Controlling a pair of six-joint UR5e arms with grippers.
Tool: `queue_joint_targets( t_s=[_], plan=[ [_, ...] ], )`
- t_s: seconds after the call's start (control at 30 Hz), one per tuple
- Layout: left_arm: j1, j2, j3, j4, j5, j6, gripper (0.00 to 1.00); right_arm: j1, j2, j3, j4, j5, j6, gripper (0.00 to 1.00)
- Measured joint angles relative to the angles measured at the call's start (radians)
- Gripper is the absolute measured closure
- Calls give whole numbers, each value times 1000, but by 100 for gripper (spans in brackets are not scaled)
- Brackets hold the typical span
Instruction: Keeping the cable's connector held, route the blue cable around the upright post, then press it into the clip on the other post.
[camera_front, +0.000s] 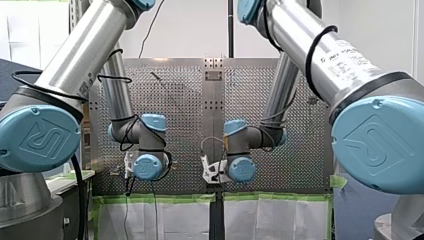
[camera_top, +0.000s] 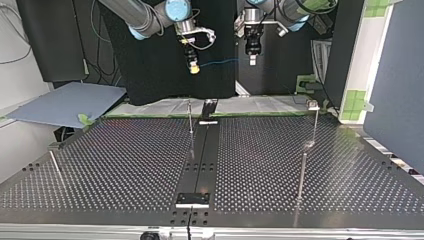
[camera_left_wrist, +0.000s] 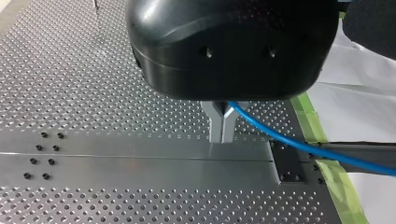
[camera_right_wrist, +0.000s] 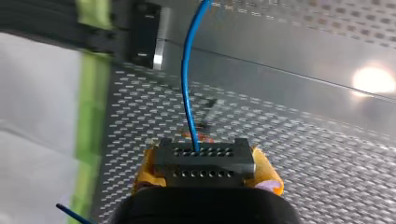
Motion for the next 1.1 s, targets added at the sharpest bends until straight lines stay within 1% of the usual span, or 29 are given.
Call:
queue_joint_targets(
  t_s=[0.13, 0.27, 0.33, 0.37, 0.43, 0.5, 0.57, 0.6, 0.67, 0.7, 0.8, 0.9, 1.1],
  plan=[
    [0, 0, 0, 0, 0, 0, 100, 0, 20, 0, 3, 0, 0, 100],
    [-1, 1, 0, 0, 1, 0, 100, 1, 23, 0, 4, 1, 0, 100],
    [-10, 9, 2, -3, 9, -1, 100, 7, 17, 0, 11, 7, 4, 100],
    [-15, 15, 3, -6, 15, -5, 100, 13, 11, 0, 17, 13, 8, 100],
    [-32, 32, 4, -16, 25, -19, 100, 30, -6, 1, 34, 30, 23, 100],
    [-45, 52, 4, -34, 32, -38, 100, 46, -27, 1, 55, 47, 42, 100],
    [-47, 72, 4, -52, 39, -56, 100, 52, -46, 0, 74, 49, 61, 100],
    [-46, 84, 4, -64, 42, -69, 100, 54, -60, -2, 87, 43, 74, 100],
    [-44, 104, 4, -83, 44, -88, 100, 56, -80, -9, 105, 29, 95, 100],
    [-42, 117, 5, -96, 43, -101, 100, 58, -94, -15, 118, 18, 108, 100],
    [-35, 150, 5, -130, 35, -127, 100, 56, -127, -35, 150, -13, 133, 100],
    [-26, 178, 5, -158, 18, -141, 100, 53, -160, -61, 183, -46, 143, 100],
    [-2, 234, 21, -214, -8, -147, 100, 51, -213, -109, 236, -98, 148, 100]
  ],
)
